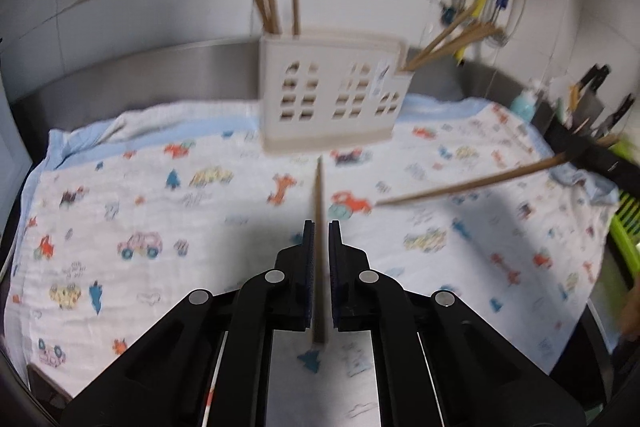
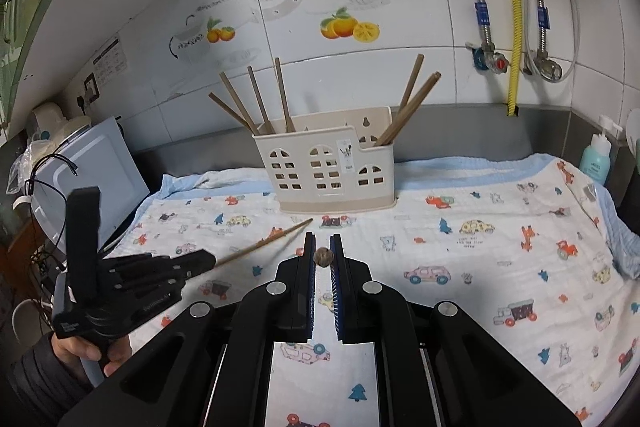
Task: Organize utensils
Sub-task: 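Lower the left tool and grasp the last wooden chopstick on the cloth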
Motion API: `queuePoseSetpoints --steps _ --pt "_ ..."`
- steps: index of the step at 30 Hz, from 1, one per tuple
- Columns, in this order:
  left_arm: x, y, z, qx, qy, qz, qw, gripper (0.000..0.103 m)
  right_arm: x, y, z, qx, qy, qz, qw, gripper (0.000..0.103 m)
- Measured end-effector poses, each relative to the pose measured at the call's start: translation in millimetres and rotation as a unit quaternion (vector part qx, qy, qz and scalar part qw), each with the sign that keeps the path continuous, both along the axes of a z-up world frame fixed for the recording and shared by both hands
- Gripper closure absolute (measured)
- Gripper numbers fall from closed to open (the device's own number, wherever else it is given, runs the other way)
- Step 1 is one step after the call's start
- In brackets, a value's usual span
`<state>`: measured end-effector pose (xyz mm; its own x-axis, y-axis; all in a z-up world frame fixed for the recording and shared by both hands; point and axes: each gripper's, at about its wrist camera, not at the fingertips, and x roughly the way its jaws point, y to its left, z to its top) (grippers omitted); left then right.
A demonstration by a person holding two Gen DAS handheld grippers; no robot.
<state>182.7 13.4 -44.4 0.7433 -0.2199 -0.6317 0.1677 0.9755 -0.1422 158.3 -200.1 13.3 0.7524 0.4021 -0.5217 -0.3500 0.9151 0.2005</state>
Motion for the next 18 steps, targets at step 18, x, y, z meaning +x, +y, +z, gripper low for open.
queuePoseSetpoints --steps 18 --pt "-1.1 -10.4 -33.9 0.031 0.059 -0.03 0.9973 0.089 -2.1 -2.1 -1.7 -0.01 0.001 0.009 1.0 0.097"
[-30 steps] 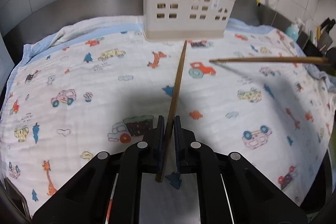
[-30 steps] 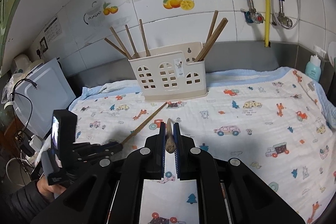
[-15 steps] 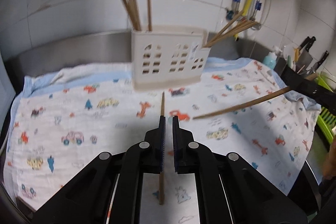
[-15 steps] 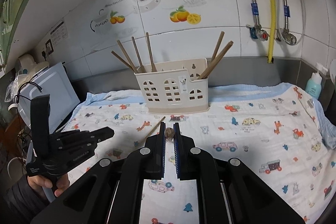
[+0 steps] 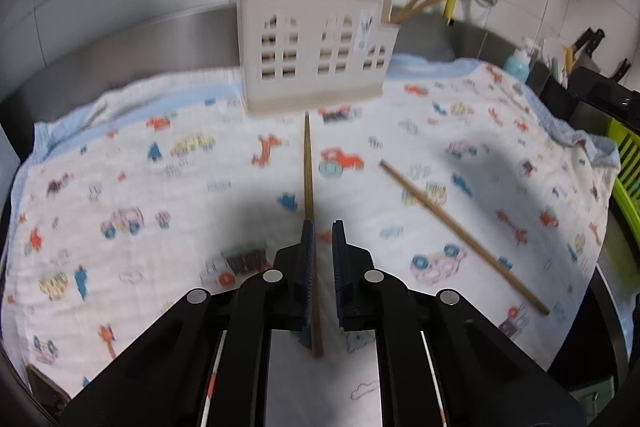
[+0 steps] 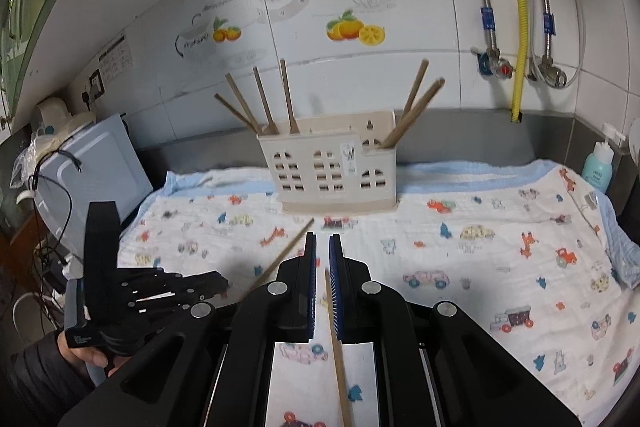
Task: Organize utensils
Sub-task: 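Lower the left tool and grasp the last wooden chopstick on the cloth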
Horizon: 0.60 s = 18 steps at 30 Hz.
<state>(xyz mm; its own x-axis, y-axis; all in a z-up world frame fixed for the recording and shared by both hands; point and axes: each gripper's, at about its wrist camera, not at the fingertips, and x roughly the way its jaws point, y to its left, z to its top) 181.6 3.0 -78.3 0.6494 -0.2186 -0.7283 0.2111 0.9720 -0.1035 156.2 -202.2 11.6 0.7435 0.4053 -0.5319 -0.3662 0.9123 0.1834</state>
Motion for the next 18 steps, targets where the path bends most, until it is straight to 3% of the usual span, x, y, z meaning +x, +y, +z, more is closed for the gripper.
queuePoseSetpoints --steps 3,18 --pt "-1.4 -0.1 -11.3 0.003 0.007 0.003 1.0 0.073 -6.2 -4.1 -16.1 -0.012 0.018 0.003 1.0 0.095" --pt "0.7 -5.7 -33.3 0.004 0.027 0.005 0.9996 0.074 -40.0 -6.7 -107.6 -0.06 0.099 0.026 0.993 0.089"
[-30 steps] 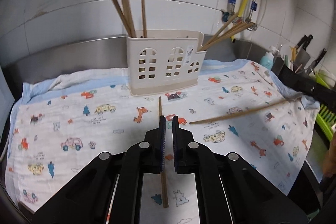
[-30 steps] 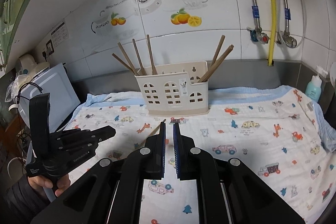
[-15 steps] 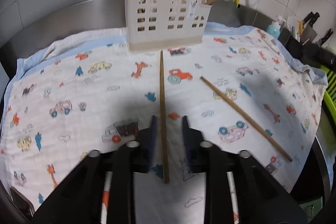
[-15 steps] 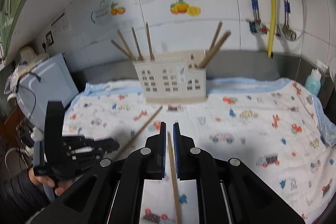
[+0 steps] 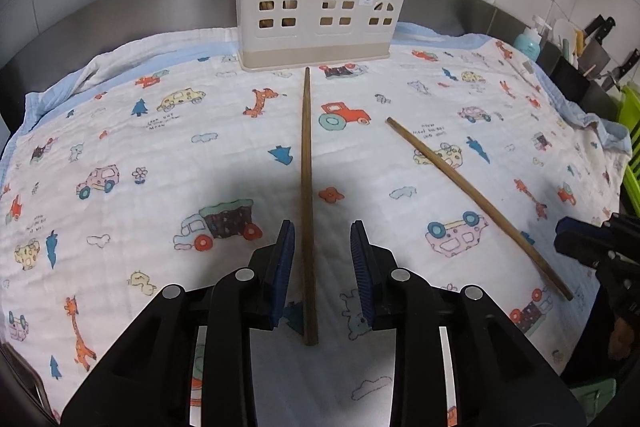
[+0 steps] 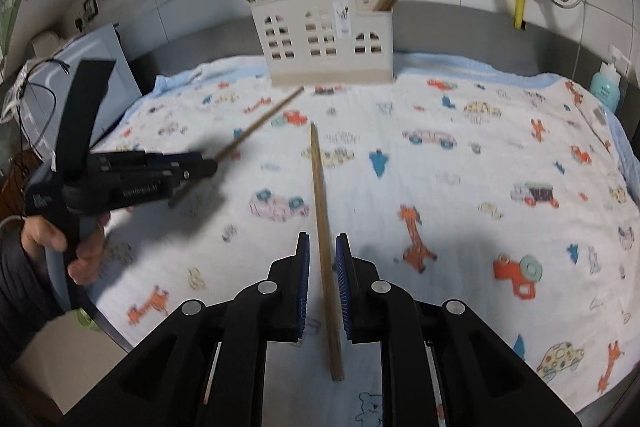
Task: Organize utensils
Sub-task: 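Lower the left tool and grasp the last wooden chopstick on the cloth, then lift the chopsticks with both tools up toward the cream caddy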
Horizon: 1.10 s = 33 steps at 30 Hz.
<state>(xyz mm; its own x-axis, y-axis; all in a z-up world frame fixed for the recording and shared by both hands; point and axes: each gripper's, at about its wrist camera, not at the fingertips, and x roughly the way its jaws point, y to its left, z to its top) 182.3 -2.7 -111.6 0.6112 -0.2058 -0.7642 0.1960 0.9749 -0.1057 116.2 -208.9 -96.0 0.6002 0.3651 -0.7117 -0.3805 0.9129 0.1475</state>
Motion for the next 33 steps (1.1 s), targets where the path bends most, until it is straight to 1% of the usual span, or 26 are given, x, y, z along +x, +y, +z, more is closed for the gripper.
queuePoseSetpoints --steps 3,10,14,16,17,19,21,24,26,28,29,33 --pt "0.3 -3.3 -5.6 0.004 0.006 -0.001 1.0 0.074 0.7 -1.7 -8.7 0.002 0.009 0.0 1.0 0.089" --pt "2.7 -3.1 -7.0 0.001 0.001 -0.002 1.0 0.074 0.7 -2.4 -22.1 0.002 0.023 0.002 1.0 0.089" --pt "3.2 -1.0 -7.3 -0.009 0.003 -0.001 1.0 0.075 -2.1 1.3 -25.9 -0.009 0.022 0.005 1.0 0.089" --pt "3.4 -0.7 -7.5 -0.003 0.002 0.0 1.0 0.081 -3.9 2.6 -25.8 -0.014 0.017 0.006 1.0 0.089" --pt "3.8 0.0 -7.6 -0.002 0.002 0.0 1.0 0.082 -4.5 2.3 -26.0 -0.016 0.015 0.006 1.0 0.089" --pt "5.1 3.3 -7.6 -0.004 0.005 0.003 1.0 0.091 -5.2 1.3 -26.4 -0.015 0.015 0.005 1.0 0.089" --pt "7.3 6.1 -7.7 -0.008 0.008 0.005 0.9999 0.094 -5.5 1.4 -26.9 -0.016 0.015 0.005 1.0 0.09" --pt "9.9 5.6 -8.1 -0.004 0.008 0.009 0.9999 0.095 -6.6 0.9 -26.8 -0.016 0.011 0.002 1.0 0.09" --pt "9.8 1.8 -8.3 0.008 0.005 0.009 0.9999 0.095 -8.5 1.9 -27.4 -0.022 0.004 0.003 1.0 0.09" --pt "10.1 -0.8 -7.8 0.017 0.004 0.013 0.9998 0.097 -10.0 3.0 -28.0 -0.027 -0.001 0.002 1.0 0.092" --pt "10.0 -1.5 -7.6 0.019 0.004 0.017 0.9997 0.097 -10.6 3.7 -27.9 -0.032 -0.003 0.001 0.999 0.095" --pt "10.0 2.1 -4.9 0.004 0.01 0.026 0.9996 0.098 -9.8 4.1 -26.5 -0.03 -0.003 0.0 1.0 0.096"
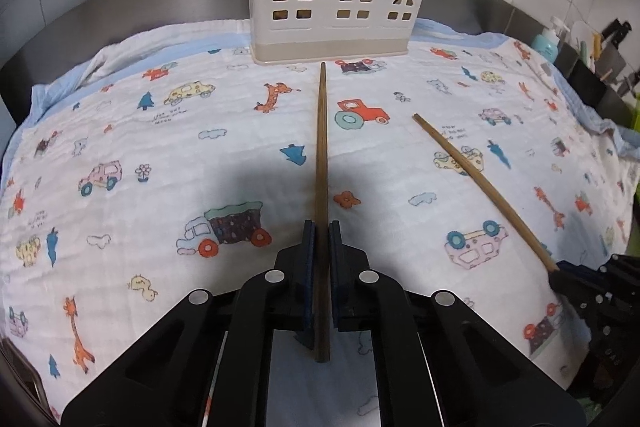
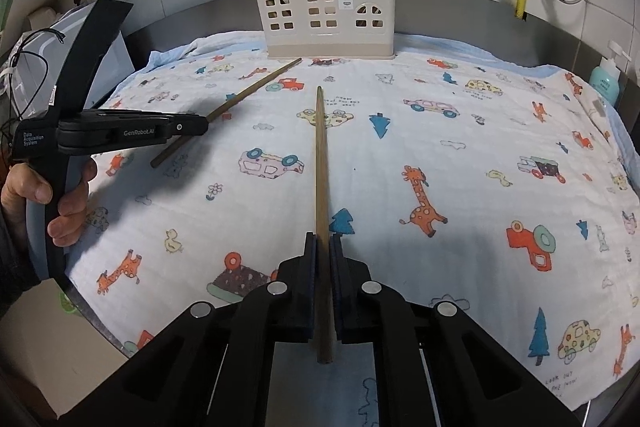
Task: Organize utensils
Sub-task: 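Lift the chopsticks with both tools up toward the cream caddy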
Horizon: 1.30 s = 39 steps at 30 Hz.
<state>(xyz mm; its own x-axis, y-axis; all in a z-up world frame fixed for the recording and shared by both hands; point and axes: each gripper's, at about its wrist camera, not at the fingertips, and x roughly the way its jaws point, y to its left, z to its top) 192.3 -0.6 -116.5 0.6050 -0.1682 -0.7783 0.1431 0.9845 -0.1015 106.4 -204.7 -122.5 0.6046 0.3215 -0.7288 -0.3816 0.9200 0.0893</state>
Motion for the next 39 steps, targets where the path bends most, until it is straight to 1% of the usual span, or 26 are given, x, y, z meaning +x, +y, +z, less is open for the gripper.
queuePoseSetpoints --steps 3,7,12,17,22,28,31,34,39 --pt "-2.2 5.3 4.6 -0.013 0.0 0.004 0.9999 0.098 -0.9 -0.5 4.7 0.005 -0.002 0.001 1.0 0.096" --pt "-6.3 10.8 18.4 -0.027 -0.012 0.006 0.9995 0.098 -2.9 -1.0 21.6 0.007 -0.023 0.003 1.0 0.096" --pt "-5.2 14.9 40.3 -0.04 -0.032 0.009 0.9986 0.098 3.1 -1.3 52.9 0.021 -0.051 0.007 0.998 0.097" --pt "2.4 18.4 63.3 -0.05 -0.063 0.015 0.9967 0.098 16.0 -0.4 84.1 0.036 -0.082 0.01 0.996 0.096" --pt "10.9 18.3 77.3 -0.053 -0.085 0.015 0.9949 0.098 36.5 1.8 111.3 0.061 -0.107 0.011 0.992 0.097" --pt "17.9 18.6 89.0 -0.049 -0.095 0.012 0.9942 0.098 60.0 10.0 131.7 0.076 -0.116 0.023 0.99 0.097" --pt "20.5 18.3 98.3 -0.042 -0.1 0.005 0.9941 0.098 75.5 8.2 149.5 0.082 -0.118 0.027 0.989 0.097" --pt "25.0 19.7 110.9 -0.038 -0.103 0.003 0.994 0.098 86.0 6.2 167.9 0.078 -0.123 0.03 0.989 0.097" --pt "32.5 24.1 130.9 -0.039 -0.111 0.003 0.993 0.098 106.4 -5.1 209.8 0.067 -0.131 0.033 0.989 0.097"
